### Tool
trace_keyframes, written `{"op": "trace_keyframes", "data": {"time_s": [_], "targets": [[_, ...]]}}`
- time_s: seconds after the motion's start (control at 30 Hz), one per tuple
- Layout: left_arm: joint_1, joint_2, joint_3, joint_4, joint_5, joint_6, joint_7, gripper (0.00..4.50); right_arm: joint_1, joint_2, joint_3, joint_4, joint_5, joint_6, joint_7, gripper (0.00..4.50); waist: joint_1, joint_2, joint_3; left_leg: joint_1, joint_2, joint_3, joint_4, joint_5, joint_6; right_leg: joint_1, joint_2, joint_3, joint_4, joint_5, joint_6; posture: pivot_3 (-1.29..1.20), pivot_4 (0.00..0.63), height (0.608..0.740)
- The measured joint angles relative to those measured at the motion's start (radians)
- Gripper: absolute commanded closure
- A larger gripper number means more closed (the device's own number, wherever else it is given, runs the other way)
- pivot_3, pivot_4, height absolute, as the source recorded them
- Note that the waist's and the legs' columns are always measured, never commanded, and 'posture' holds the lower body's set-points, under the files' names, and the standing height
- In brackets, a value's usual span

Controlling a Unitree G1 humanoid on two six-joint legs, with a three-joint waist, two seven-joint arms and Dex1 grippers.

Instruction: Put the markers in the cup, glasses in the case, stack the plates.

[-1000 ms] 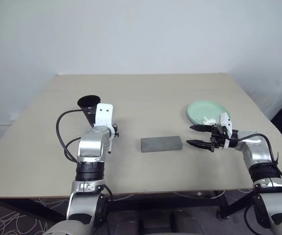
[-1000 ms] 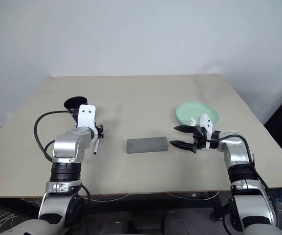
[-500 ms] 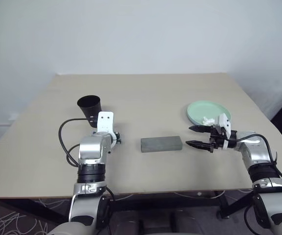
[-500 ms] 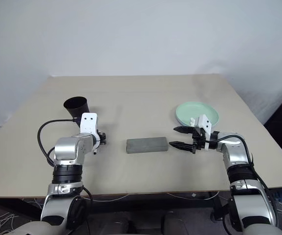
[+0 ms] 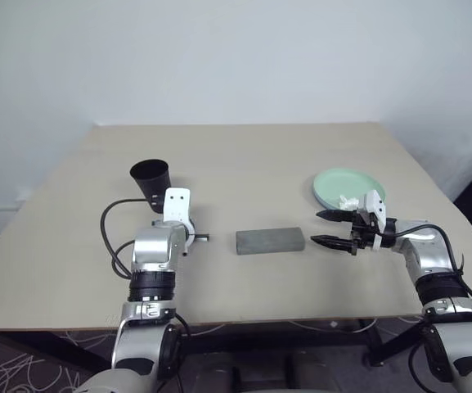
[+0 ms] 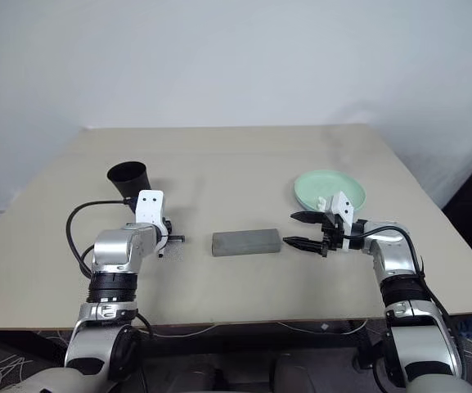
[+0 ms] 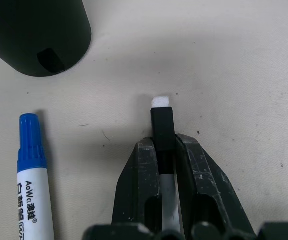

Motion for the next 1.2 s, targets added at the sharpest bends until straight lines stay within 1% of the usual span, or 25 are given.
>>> {"op": "trace_keyframes", "data": {"time_s": [0.13,0.27,0.33,0.43,0.63,0.8,0.9,1.03,1.2], "targets": [[-0.001,0.007,-0.011,0.011,-0.001,-0.016,-0.007,4.47,0.0,0.0,0.0,0.004,-0.001,-0.006,-0.001,0.74,-0.001,0.0,0.0,0.0,0.0,0.0,0.0,0.0,0.0,0.0,0.0,0.0,0.0,0.0,0.0,0.0,0.0,0.732],[-0.001,0.023,-0.053,0.016,0.0,-0.08,-0.034,4.47,-0.001,0.0,0.0,0.005,-0.003,-0.007,-0.004,0.74,0.0,0.0,0.0,-0.001,0.0,0.0,0.0,0.0,0.0,-0.001,0.0,0.0,0.0,0.0,0.0,0.0,0.0,0.732],[-0.001,0.04,-0.095,0.01,0.002,-0.161,-0.061,4.47,-0.003,0.0,0.0,0.01,-0.005,-0.011,-0.006,0.74,0.0,0.0,0.0,-0.002,0.0,0.0,-0.001,0.0,0.0,-0.002,0.0,0.0,-0.001,0.0,0.0,0.0,0.0,0.732],[-0.003,0.074,-0.143,-0.021,0.014,-0.334,-0.098,4.47,-0.004,0.001,0.0,0.014,-0.009,-0.013,-0.007,0.74,0.0,0.0,0.0,-0.002,0.0,0.0,-0.002,-0.001,-0.001,-0.003,0.0,0.0,-0.001,0.0,-0.001,0.0,0.0,0.732],[-0.016,0.125,-0.154,-0.021,0.032,-0.634,-0.118,4.47,-0.008,0.002,0.0,0.025,-0.011,-0.015,-0.007,0.74,0.0,0.0,0.0,-0.001,0.0,0.001,-0.003,0.0,-0.001,-0.003,0.0,0.0,-0.001,0.001,-0.003,0.0,0.0,0.732],[-0.081,0.178,-0.1,0.096,0.045,-0.918,-0.059,4.47,-0.01,0.002,0.0,0.026,-0.017,-0.015,-0.007,0.74,0.0,0.0,0.0,-0.001,0.0,0.002,-0.003,0.0,-0.001,-0.002,0.0,0.0,-0.002,0.001,-0.002,0.0,0.0,0.732],[-0.113,0.2,-0.073,0.173,0.046,-1.045,-0.03,4.47,-0.012,0.003,0.0,0.027,-0.019,-0.015,-0.007,0.74,0.0,0.0,0.0,-0.001,0.0,0.002,-0.003,0.0,-0.001,-0.002,0.0,0.0,-0.002,0.001,-0.002,0.0,0.0,0.732],[-0.19,0.246,-0.053,0.379,0.067,-1.227,0.033,4.47,-0.029,0.006,0.001,0.029,-0.019,-0.016,-0.007,0.74,0.0,0.0,0.0,-0.001,0.0,0.002,-0.003,0.0,0.0,-0.002,0.0,-0.001,-0.002,0.001,-0.002,0.0,0.0,0.732],[-0.271,0.282,-0.042,0.621,0.086,-1.36,0.094,4.47,-0.033,0.007,0.001,0.029,-0.019,-0.016,-0.008,0.74,0.002,0.0,0.0,-0.001,0.0,0.004,-0.003,0.0,0.0,-0.002,0.0,-0.002,-0.002,0.001,-0.002,0.0,0.0,0.732]]}}
